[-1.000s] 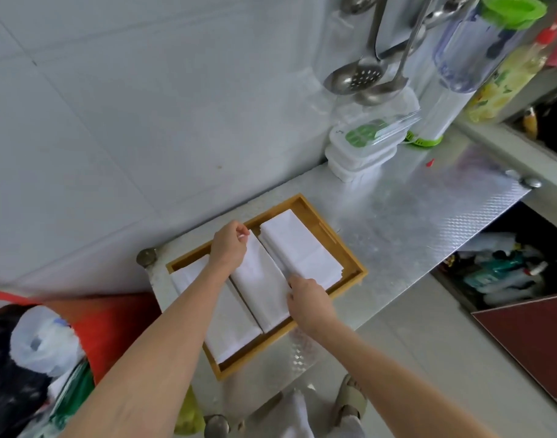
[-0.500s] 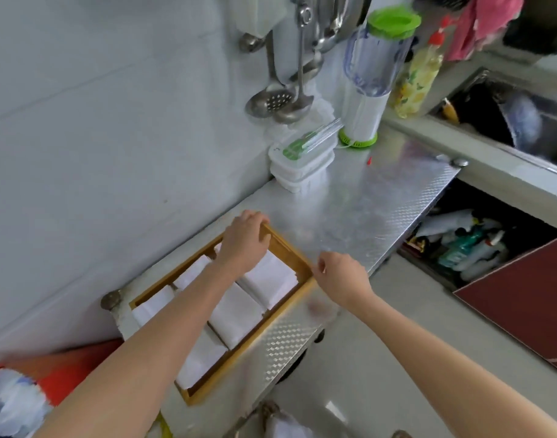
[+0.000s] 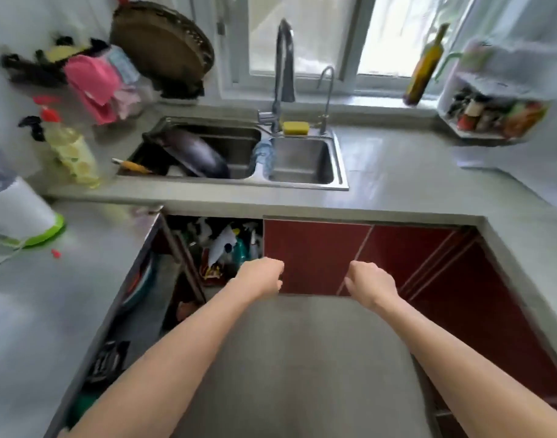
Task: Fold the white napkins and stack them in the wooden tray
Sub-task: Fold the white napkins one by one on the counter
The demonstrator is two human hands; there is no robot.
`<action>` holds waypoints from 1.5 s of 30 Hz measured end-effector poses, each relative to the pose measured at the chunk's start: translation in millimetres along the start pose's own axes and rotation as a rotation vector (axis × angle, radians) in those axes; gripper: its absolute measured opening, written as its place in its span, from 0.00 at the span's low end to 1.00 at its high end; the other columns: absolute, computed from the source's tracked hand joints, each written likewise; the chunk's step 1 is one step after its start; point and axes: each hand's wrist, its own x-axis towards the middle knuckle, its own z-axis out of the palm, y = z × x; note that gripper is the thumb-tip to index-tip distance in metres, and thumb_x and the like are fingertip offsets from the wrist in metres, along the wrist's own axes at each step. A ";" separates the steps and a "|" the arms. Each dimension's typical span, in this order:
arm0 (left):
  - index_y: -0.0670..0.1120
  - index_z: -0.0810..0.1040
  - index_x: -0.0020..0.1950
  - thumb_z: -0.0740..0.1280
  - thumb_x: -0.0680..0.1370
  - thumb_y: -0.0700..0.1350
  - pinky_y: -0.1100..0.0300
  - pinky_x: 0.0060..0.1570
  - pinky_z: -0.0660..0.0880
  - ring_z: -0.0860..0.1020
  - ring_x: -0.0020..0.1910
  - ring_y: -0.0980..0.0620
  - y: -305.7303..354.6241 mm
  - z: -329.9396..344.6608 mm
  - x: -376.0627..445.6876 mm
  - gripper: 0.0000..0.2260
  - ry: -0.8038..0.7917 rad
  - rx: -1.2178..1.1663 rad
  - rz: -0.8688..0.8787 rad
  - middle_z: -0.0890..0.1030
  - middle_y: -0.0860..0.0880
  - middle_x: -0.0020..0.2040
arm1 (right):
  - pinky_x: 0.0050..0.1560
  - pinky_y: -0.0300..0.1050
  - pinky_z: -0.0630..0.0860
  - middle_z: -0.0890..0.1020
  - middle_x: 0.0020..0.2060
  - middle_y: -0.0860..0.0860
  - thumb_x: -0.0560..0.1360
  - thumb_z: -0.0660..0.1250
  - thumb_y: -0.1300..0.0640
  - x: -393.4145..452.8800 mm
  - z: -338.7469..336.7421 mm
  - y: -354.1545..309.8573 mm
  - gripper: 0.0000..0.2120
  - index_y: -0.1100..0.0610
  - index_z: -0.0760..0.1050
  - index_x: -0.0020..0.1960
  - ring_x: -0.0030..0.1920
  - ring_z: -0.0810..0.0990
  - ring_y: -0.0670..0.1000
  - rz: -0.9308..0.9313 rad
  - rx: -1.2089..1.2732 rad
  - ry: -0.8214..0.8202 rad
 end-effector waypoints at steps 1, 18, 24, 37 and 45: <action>0.46 0.73 0.64 0.60 0.80 0.48 0.53 0.54 0.73 0.75 0.61 0.44 29.6 -8.5 25.0 0.14 -0.015 0.024 0.045 0.76 0.45 0.63 | 0.43 0.46 0.68 0.81 0.51 0.55 0.78 0.59 0.52 6.2 -10.1 31.8 0.09 0.57 0.73 0.51 0.52 0.79 0.60 0.058 0.022 0.024; 0.42 0.71 0.67 0.60 0.79 0.45 0.55 0.54 0.71 0.74 0.62 0.43 329.8 -123.6 380.8 0.17 -0.089 0.336 0.692 0.75 0.43 0.63 | 0.57 0.50 0.70 0.73 0.59 0.56 0.77 0.59 0.58 148.1 -89.4 347.7 0.12 0.58 0.72 0.59 0.60 0.72 0.58 0.807 0.104 0.185; 0.40 0.69 0.69 0.60 0.81 0.46 0.53 0.62 0.70 0.71 0.65 0.43 405.5 -149.1 472.9 0.18 -0.162 0.348 0.802 0.73 0.43 0.66 | 0.57 0.50 0.71 0.71 0.61 0.56 0.79 0.58 0.57 187.0 -100.0 427.9 0.12 0.59 0.70 0.61 0.60 0.72 0.57 0.937 0.198 0.183; 0.42 0.71 0.67 0.62 0.79 0.46 0.53 0.56 0.73 0.73 0.60 0.43 558.5 -144.2 618.5 0.17 -0.196 0.218 0.697 0.74 0.43 0.62 | 0.56 0.51 0.72 0.72 0.60 0.59 0.77 0.64 0.55 347.8 -117.5 667.6 0.17 0.61 0.68 0.63 0.60 0.73 0.60 0.738 0.315 0.058; 0.46 0.69 0.71 0.62 0.80 0.48 0.54 0.64 0.68 0.70 0.66 0.47 569.1 -143.5 658.0 0.19 -0.180 0.151 0.627 0.71 0.47 0.69 | 0.60 0.51 0.67 0.70 0.63 0.59 0.77 0.62 0.50 441.3 -104.3 728.5 0.23 0.60 0.63 0.67 0.62 0.70 0.59 0.600 0.140 0.075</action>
